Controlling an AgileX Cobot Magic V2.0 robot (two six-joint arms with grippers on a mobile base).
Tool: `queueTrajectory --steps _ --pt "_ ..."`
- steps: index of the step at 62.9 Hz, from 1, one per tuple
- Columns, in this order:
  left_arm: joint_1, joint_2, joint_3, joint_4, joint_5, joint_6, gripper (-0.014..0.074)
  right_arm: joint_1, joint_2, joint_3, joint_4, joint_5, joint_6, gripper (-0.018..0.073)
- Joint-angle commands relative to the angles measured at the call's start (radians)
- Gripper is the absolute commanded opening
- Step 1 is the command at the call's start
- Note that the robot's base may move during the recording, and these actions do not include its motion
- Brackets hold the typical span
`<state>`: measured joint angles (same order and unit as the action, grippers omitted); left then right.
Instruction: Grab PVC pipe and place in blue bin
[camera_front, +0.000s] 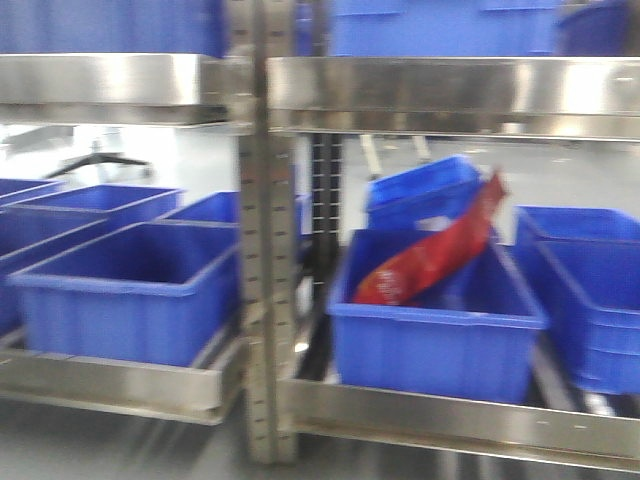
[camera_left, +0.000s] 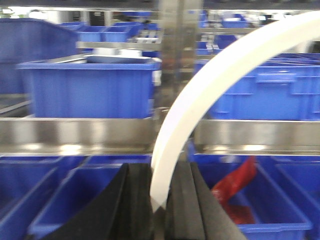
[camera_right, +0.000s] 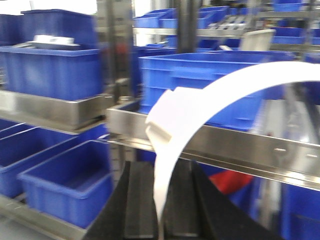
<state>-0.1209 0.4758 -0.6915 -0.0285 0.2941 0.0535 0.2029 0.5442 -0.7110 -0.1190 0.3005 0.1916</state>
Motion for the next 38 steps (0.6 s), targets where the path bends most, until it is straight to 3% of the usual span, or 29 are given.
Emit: queueTrajectory --steps 1,38 --pt "-0.002 0.0 0.0 -0.003 -0.028 -0.001 -0.0111 0.0 -0.002 0.003 -0.01 -0.024 -0.003 -0.0168" --pt "-0.002 0.0 0.0 -0.003 -0.028 -0.001 -0.0111 0.0 -0.002 0.003 -0.01 -0.024 -0.003 -0.0168"
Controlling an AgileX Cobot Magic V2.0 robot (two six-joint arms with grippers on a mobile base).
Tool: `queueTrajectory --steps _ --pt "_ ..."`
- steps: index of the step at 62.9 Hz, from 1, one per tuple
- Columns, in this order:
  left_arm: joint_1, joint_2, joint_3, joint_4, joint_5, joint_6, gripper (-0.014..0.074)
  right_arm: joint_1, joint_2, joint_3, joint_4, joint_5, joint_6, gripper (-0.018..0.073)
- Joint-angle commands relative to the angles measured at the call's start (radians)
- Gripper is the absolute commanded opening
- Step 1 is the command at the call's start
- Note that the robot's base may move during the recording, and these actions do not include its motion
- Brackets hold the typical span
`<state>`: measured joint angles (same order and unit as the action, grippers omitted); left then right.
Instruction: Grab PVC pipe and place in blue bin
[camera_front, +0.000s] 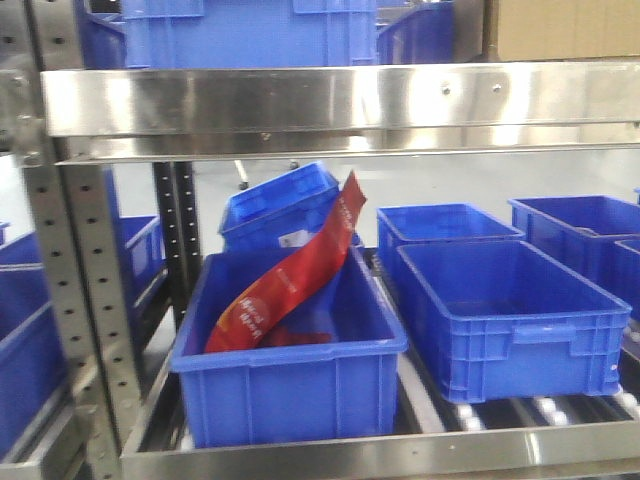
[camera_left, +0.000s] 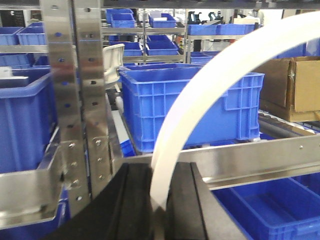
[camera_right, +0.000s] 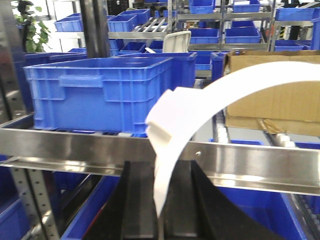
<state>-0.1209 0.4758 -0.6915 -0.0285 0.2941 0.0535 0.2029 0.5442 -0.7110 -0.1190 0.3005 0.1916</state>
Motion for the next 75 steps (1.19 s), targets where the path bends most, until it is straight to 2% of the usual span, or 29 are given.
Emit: queueTrajectory --steps 1,75 --pt "-0.002 0.0 0.0 -0.003 -0.028 -0.001 -0.0111 0.0 -0.002 0.003 -0.01 -0.024 -0.003 -0.0168" --pt "-0.002 0.0 0.0 -0.003 -0.028 -0.001 -0.0111 0.0 -0.002 0.003 -0.01 -0.024 -0.003 -0.0168"
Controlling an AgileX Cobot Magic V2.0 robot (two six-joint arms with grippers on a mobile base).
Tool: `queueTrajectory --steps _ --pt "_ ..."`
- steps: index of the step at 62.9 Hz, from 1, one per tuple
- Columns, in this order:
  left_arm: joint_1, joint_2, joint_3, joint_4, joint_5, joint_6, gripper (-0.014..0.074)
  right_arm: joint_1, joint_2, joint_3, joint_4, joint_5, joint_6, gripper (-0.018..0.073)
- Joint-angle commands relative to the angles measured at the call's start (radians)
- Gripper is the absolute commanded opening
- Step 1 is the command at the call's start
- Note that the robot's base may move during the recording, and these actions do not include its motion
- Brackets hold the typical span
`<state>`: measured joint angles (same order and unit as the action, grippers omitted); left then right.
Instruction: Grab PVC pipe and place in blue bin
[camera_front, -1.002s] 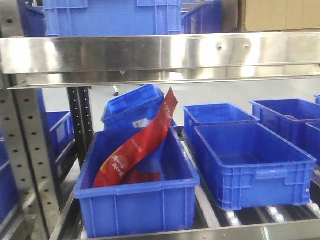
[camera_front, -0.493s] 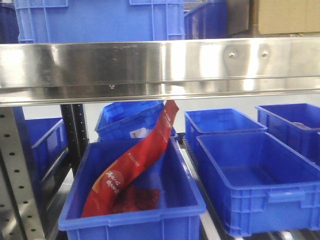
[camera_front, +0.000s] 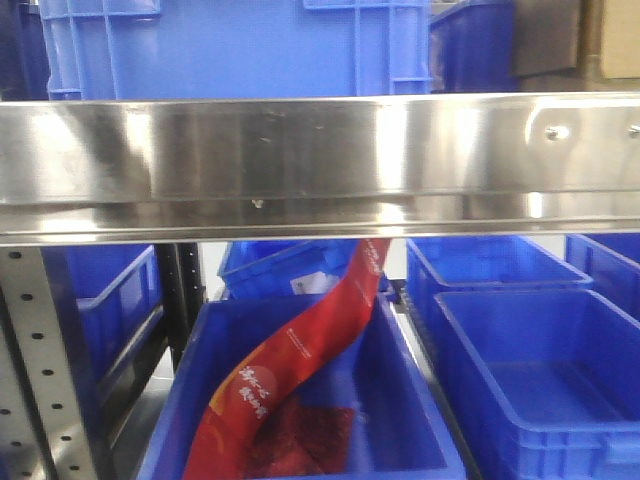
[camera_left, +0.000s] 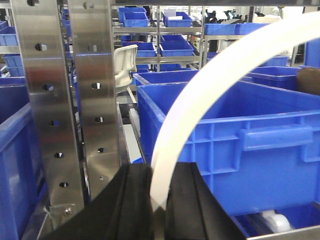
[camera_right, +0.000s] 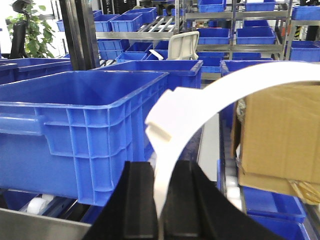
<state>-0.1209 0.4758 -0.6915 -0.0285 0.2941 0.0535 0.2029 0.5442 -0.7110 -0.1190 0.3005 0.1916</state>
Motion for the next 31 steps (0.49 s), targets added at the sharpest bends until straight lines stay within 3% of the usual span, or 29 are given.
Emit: queueTrajectory --steps 1,31 --pt "-0.002 0.0 0.0 -0.003 -0.028 -0.001 -0.0111 0.0 -0.002 0.003 -0.01 -0.024 -0.003 -0.0168" --pt "-0.002 0.0 0.0 -0.003 -0.028 -0.001 -0.0111 0.0 -0.002 0.003 -0.01 -0.024 -0.003 -0.0169"
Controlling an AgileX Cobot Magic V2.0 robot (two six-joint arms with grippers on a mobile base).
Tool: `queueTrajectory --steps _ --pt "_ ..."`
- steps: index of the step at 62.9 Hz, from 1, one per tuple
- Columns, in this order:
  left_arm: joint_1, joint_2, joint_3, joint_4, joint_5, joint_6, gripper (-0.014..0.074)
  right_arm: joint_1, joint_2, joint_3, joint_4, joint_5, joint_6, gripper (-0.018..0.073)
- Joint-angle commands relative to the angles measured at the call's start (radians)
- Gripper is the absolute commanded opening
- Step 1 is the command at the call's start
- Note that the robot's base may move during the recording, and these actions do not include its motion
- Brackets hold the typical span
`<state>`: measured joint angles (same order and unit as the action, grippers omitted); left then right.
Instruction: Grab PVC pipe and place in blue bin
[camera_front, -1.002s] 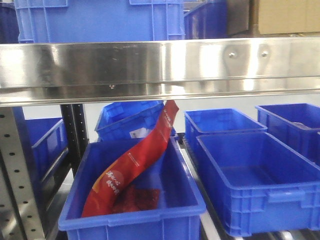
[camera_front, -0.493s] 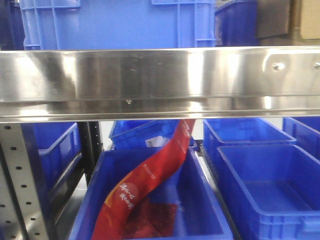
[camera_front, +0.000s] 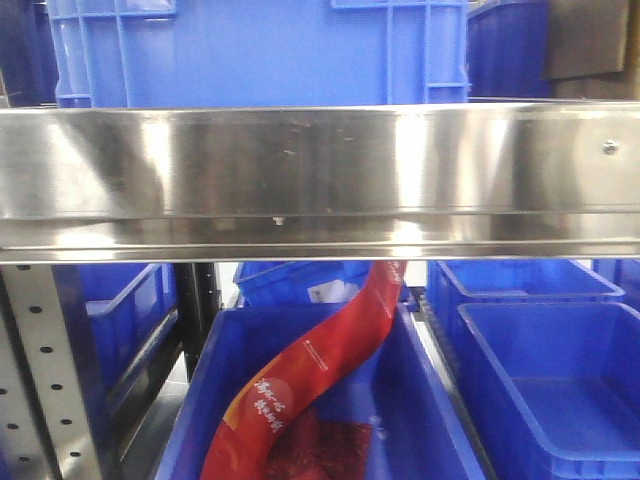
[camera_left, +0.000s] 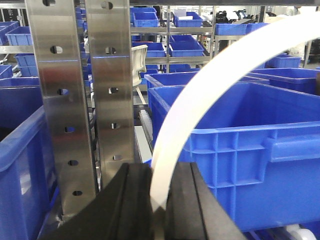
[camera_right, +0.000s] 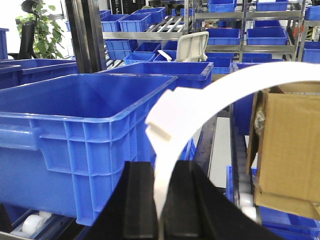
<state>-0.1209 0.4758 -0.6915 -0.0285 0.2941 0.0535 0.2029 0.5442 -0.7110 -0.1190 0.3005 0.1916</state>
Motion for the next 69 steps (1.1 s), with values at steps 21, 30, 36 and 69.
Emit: queueTrajectory --steps 21,30,36,69 --pt "-0.002 0.0 0.0 -0.003 -0.028 -0.001 -0.0111 0.0 -0.002 0.003 -0.01 -0.024 -0.003 -0.0169" --pt "-0.002 0.0 0.0 -0.003 -0.028 -0.001 -0.0111 0.0 -0.002 0.003 -0.01 -0.024 -0.003 -0.0169" --pt "-0.002 0.0 0.0 -0.003 -0.028 -0.001 -0.0111 0.0 -0.002 0.003 -0.01 -0.024 -0.003 -0.0169" --pt "-0.002 0.0 0.0 -0.003 -0.036 -0.001 -0.0111 0.0 -0.006 0.003 -0.01 -0.29 -0.003 -0.0169"
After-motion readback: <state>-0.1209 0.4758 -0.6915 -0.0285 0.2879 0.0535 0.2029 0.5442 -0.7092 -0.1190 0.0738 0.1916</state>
